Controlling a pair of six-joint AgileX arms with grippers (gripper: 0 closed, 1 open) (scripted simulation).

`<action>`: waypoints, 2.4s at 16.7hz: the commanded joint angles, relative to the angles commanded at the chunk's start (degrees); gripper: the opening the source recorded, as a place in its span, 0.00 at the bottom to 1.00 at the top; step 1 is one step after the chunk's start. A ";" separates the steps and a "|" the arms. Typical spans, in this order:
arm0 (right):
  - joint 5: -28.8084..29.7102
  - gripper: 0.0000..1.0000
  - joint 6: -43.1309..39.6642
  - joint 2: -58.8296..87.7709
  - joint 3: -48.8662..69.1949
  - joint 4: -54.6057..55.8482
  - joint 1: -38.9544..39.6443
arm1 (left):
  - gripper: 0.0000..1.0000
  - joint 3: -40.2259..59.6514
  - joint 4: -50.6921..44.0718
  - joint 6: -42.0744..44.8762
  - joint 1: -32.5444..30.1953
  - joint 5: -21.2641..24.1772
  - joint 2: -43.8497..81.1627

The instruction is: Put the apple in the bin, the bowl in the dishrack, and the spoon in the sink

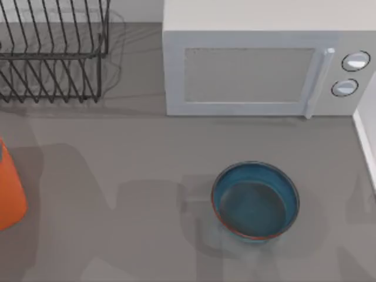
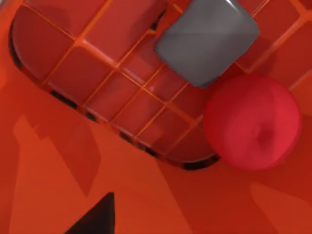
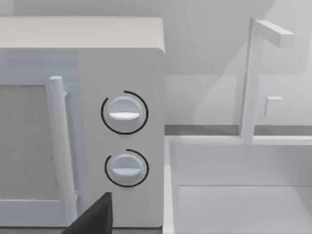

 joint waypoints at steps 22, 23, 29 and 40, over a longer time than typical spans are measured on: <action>0.00 1.00 0.00 0.00 0.00 0.00 0.00 | 1.00 -48.10 41.23 119.45 -4.33 -0.36 -67.82; 0.00 1.00 0.00 0.00 0.00 0.00 0.00 | 1.00 -50.73 43.25 124.79 -4.76 -0.34 -71.02; 0.00 1.00 0.00 0.00 0.00 0.00 0.00 | 1.00 -64.92 53.58 145.27 -9.22 2.04 -85.87; 0.00 1.00 0.00 0.00 0.00 0.00 0.00 | 1.00 -64.49 52.94 147.60 -12.37 2.79 -84.77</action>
